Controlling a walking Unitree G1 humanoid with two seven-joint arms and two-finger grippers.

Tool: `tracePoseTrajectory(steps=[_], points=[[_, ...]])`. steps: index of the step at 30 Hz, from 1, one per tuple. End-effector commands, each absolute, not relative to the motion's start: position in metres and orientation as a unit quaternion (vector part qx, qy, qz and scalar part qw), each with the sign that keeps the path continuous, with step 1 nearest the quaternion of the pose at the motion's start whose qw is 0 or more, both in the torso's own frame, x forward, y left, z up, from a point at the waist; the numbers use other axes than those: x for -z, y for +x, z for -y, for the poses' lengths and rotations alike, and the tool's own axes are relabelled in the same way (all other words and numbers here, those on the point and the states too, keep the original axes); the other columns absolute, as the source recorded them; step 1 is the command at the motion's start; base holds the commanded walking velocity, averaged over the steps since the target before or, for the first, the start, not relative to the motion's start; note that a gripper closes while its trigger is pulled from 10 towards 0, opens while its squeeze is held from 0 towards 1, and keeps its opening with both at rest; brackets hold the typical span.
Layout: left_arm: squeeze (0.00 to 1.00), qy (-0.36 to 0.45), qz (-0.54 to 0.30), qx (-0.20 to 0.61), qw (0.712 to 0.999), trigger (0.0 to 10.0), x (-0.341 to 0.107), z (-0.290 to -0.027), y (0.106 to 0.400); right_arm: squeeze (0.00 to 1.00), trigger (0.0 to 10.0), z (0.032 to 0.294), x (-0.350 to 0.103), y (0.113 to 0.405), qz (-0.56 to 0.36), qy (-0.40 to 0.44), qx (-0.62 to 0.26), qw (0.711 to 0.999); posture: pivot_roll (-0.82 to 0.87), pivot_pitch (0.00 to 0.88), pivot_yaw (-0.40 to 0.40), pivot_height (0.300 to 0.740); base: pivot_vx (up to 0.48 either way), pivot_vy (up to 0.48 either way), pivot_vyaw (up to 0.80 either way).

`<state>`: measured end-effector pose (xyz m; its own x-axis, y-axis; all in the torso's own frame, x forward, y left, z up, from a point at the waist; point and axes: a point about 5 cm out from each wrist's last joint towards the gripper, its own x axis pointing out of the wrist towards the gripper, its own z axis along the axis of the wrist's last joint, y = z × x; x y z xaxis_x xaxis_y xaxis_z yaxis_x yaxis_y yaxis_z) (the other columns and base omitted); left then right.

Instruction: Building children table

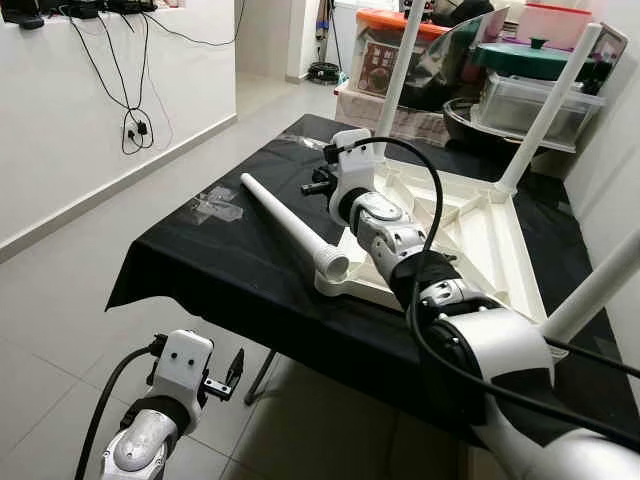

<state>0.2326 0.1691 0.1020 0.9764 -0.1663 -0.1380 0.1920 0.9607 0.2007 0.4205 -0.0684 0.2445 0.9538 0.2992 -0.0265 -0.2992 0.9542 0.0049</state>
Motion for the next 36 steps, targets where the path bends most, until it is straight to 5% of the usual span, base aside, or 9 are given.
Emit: tracePoseTrajectory(steps=[1, 19, 20, 25, 27, 36], points=[[0.00, 0.115, -0.058, 0.088, 0.988, 10.0, -0.102, -0.170, 0.234, 1.00, 10.0, 0.075, -0.233, 0.420, -0.024, 0.015, -0.130, 0.991, 0.14, 0.000, -0.117, 0.740, 0.000, 0.000, 0.00], [0.00, 0.114, -0.040, 0.069, 0.990, 10.0, -0.107, -0.172, 0.238, 1.00, 10.0, 0.094, -0.226, 0.415, -0.046, 0.026, -0.128, 0.990, 0.10, 0.000, -0.110, 0.740, 0.000, 0.000, 0.00], [0.00, 0.115, -0.037, 0.061, 0.991, 10.0, -0.108, -0.174, 0.239, 0.00, 10.0, 0.097, -0.219, 0.413, -0.080, -0.024, -0.112, 0.990, 0.10, 0.000, -0.111, 0.740, 0.000, 0.000, 0.00], [0.00, 0.113, -0.027, 0.042, 0.992, 10.0, -0.112, -0.176, 0.240, 0.00, 10.0, 0.106, -0.217, 0.407, -0.102, -0.036, -0.088, 0.990, 0.09, 0.000, -0.113, 0.740, 0.000, 0.000, 0.00], [0.00, 0.112, -0.023, 0.033, 0.993, 10.0, -0.114, -0.177, 0.240, 0.00, 10.0, 0.113, -0.232, 0.400, -0.058, 0.045, -0.115, 0.991, 0.08, 0.000, -0.112, 0.740, 0.000, 0.000, 0.00], [0.00, 0.122, -0.014, 0.026, 0.992, 10.0, -0.115, -0.177, 0.241, 0.00, 10.0, 0.135, -0.248, 0.375, 0.044, 0.037, -0.103, 0.993, 0.05, 0.000, -0.095, 0.740, 0.000, 0.000, 0.00]])
